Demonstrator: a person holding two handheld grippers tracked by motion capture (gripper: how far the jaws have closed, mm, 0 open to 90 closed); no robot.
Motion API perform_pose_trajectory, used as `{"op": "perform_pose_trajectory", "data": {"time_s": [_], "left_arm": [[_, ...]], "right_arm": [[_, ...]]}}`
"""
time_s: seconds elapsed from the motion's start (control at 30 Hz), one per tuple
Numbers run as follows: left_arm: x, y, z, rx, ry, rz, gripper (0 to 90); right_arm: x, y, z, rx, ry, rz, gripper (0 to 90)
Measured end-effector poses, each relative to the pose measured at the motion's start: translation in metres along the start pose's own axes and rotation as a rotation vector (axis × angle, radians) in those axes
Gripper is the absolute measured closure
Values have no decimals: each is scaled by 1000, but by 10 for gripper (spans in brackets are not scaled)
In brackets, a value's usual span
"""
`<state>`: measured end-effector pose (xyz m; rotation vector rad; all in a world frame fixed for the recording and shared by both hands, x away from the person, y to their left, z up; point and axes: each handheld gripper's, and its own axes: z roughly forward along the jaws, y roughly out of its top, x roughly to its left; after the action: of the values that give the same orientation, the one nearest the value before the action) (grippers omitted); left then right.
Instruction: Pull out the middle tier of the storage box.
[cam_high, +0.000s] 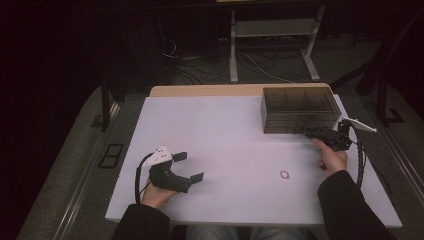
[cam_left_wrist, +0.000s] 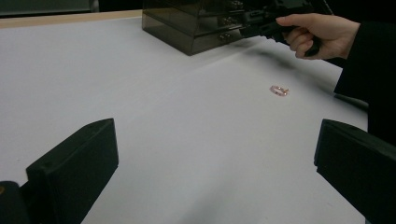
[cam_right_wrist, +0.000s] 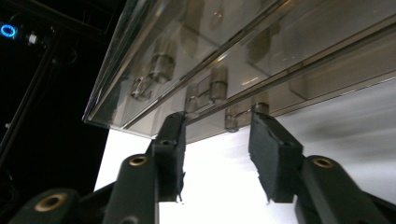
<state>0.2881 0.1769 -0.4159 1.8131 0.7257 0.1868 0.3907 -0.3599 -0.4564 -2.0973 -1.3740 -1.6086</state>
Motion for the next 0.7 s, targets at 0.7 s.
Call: {"op": "perform_pose_trajectory", "data": {"time_s": [0.7], "left_arm": [[0,0,0,2,-1,4,0]], "right_arm": [[-3,2,10,-68,41,114,781]]}}
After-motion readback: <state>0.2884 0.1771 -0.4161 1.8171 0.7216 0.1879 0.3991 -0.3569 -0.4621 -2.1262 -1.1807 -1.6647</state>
